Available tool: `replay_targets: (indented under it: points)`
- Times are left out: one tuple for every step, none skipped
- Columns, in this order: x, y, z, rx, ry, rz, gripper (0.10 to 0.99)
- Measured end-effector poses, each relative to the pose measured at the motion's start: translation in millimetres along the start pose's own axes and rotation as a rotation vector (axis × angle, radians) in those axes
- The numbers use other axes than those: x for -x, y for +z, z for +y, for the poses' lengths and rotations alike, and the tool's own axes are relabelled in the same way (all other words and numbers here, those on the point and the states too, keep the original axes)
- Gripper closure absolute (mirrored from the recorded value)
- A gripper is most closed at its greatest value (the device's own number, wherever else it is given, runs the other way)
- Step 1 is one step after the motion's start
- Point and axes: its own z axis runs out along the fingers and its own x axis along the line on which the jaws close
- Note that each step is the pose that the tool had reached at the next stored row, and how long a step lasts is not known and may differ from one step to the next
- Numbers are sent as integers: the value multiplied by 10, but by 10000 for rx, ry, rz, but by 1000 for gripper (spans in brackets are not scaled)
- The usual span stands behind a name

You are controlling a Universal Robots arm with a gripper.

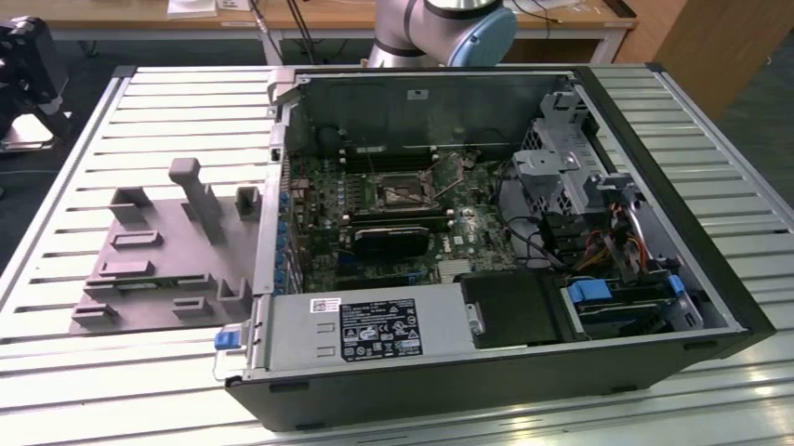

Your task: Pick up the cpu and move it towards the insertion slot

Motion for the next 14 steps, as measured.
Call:
replay_targets:
  points:
    - [0,-1,0,-1,0,1,549]
    - [1,-1,1,-1,0,2,549]
    - [7,-3,1,-3,1,4,549]
    - [16,-2,1,-2,0,4,549]
    - [26,0,0,-2,0,3,549]
    - [42,1,0,-1,0,2,549]
    - [58,3,0,-1,0,1,549]
    - [76,3,0,-1,0,2,549]
    - [96,5,-1,-2,0,2,549]
    - [118,6,-1,-1,0,3,549]
    - [141,8,-1,-1,0,2,549]
    - [167,10,-1,-1,0,2,549]
    - [195,11,-1,-2,0,2,549]
    - [224,14,-1,-1,0,2,549]
